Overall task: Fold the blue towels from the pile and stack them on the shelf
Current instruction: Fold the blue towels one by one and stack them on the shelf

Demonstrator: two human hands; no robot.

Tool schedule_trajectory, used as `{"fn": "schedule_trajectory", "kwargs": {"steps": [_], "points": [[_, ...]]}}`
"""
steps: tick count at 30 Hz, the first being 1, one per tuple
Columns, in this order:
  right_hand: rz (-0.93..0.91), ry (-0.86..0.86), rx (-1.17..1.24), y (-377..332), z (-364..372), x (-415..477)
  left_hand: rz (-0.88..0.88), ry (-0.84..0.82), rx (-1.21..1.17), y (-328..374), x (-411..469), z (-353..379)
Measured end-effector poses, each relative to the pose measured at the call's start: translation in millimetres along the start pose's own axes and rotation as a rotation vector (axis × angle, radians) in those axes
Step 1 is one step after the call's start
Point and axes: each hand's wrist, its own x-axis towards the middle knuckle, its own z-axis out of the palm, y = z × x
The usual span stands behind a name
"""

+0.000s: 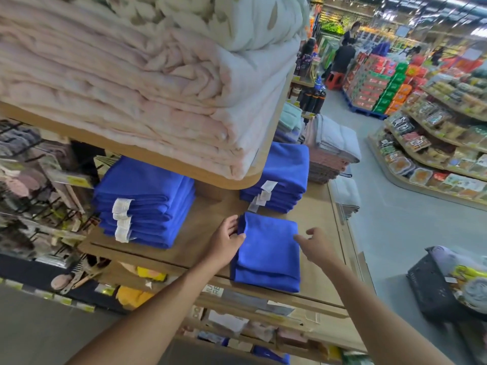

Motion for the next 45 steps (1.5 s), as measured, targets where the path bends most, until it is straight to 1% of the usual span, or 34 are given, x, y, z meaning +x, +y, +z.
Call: {"fn": "schedule_trajectory", "kwargs": {"steps": [2, 3, 6, 9, 11, 13, 15, 16, 18, 20, 21, 22, 25, 27, 29, 31, 32, 34, 36, 39, 40, 41, 43, 45], "points": [[0.144, -0.149, 0.127, 5, 5, -5, 0.022, -0.019, 0.038, -5, -1, 1], [0.176, -0.186, 0.177, 6, 8, -9, 0.037, -0.028, 0.065, -7, -1, 2], [0.162, -0.233, 0.356, 5, 19, -16, 0.081, -0.035, 0.126, -12, -1, 3], [0.057, -0.259, 0.540, 1, 27, -23, 0.098, -0.035, 0.125, -13, -1, 4], [-0.036, -0.249, 0.596, -2, 28, -30, 0.093, -0.030, 0.077, -9, -2, 5], [-0.126, -0.252, 0.599, -4, 23, -40, 0.055, 0.017, -0.031, 0, -6, 7], [-0.206, -0.265, 0.607, -7, 11, -49, -0.042, 0.043, -0.172, 14, -9, 9], [-0.242, -0.274, 0.613, -10, 2, -52, -0.081, 0.001, -0.230, 21, -11, 9], [-0.291, -0.294, 0.641, -17, -21, -55, -0.172, -0.179, -0.303, 38, -15, 11], [-0.321, -0.314, 0.679, -28, -46, -51, -0.248, -0.327, -0.284, 59, -17, 13], [-0.334, -0.306, 0.693, -34, -58, -45, -0.240, -0.374, -0.263, 70, -14, 16], [-0.343, -0.289, 0.703, -40, -70, -37, -0.214, -0.386, -0.252, 82, -9, 19], [-0.311, -0.237, 0.736, -67, -100, -11, -0.083, -0.304, -0.190, 124, 11, 34], [-0.282, -0.204, 0.767, -91, -114, 9, -0.007, -0.192, -0.118, 154, 33, 44], [-0.224, -0.215, 0.792, -118, -125, 30, 0.061, -0.077, -0.039, 182, 57, 51], [-0.131, -0.243, 0.775, -146, -131, 49, 0.078, -0.010, 0.097, 206, 80, 55], [-0.105, -0.250, 0.747, -158, -131, 59, 0.055, 0.005, 0.182, 215, 88, 57], [-0.113, -0.234, 0.663, -173, -125, 80, 0.021, 0.042, 0.336, 223, 107, 57], [-0.165, -0.241, 0.571, -173, -112, 100, -0.034, 0.041, 0.360, 222, 126, 57], [-0.228, -0.211, 0.346, -149, -96, 132, -0.048, 0.046, 0.532, 208, 143, 53], [-0.224, -0.195, 0.328, -140, -93, 141, -0.055, 0.052, 0.561, 201, 150, 52], [-0.181, -0.212, 0.373, -133, -90, 147, -0.057, 0.064, 0.571, 196, 155, 52], [-0.039, -0.263, 0.520, -118, -82, 158, -0.032, 0.093, 0.574, 190, 166, 55], [0.094, -0.309, 0.589, -100, -70, 170, -0.004, 0.109, 0.587, 189, 177, 62]]}}
